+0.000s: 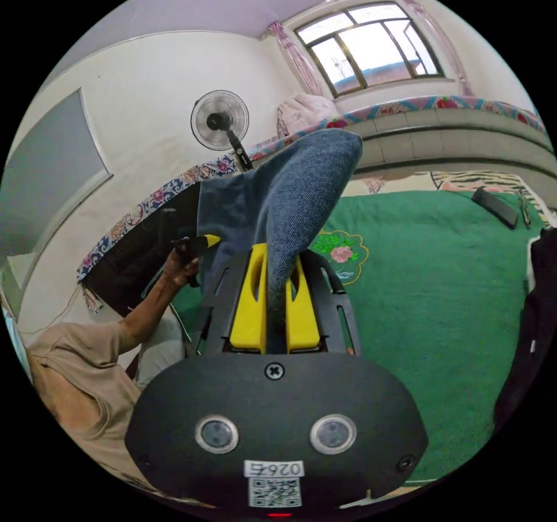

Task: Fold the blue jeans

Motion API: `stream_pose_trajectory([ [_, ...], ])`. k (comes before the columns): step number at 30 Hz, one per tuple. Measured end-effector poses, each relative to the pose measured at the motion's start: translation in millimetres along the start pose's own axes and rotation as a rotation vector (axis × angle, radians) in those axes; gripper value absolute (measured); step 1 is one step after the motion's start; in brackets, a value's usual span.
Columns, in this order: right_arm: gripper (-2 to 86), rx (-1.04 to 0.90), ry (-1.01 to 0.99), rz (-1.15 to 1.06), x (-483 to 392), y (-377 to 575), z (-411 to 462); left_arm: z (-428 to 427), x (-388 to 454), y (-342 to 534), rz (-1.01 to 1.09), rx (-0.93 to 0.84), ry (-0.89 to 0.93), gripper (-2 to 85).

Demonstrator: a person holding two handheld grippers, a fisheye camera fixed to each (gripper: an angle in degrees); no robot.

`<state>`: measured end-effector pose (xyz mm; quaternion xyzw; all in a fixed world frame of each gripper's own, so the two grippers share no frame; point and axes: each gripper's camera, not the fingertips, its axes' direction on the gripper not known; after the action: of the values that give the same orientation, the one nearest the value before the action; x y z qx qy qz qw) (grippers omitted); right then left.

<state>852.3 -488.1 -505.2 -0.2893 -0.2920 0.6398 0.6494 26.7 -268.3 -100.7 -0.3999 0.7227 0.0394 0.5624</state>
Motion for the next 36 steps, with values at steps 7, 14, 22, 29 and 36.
stream_pose_trajectory([
  [7, 0.3, 0.278, 0.248, 0.063, 2.9, 57.0, -182.0, 130.8, 120.7, -110.7, 0.258, -0.14, 0.078, 9.7],
  [14, 2.5, 0.612, 0.474, 0.42, 67.2, 129.3, -340.4, 426.8, 269.1, -250.0, 0.466, -0.391, 0.226, 10.2],
  [22, 1.5, 0.633, 0.818, 0.656, 59.4, 228.5, -384.4, 602.5, 320.1, -199.2, 0.407, -0.468, -0.047, -0.5],
  [29, -0.9, 0.4, 1.193, 0.161, -38.4, 163.6, -277.7, 664.9, 373.2, -60.7, 0.811, -0.397, -0.341, -0.7],
  [36, -0.9, 0.027, 1.093, 0.243, -75.9, 158.6, -192.3, 604.6, 389.5, -36.1, 0.852, -0.43, -0.324, -0.8],
])
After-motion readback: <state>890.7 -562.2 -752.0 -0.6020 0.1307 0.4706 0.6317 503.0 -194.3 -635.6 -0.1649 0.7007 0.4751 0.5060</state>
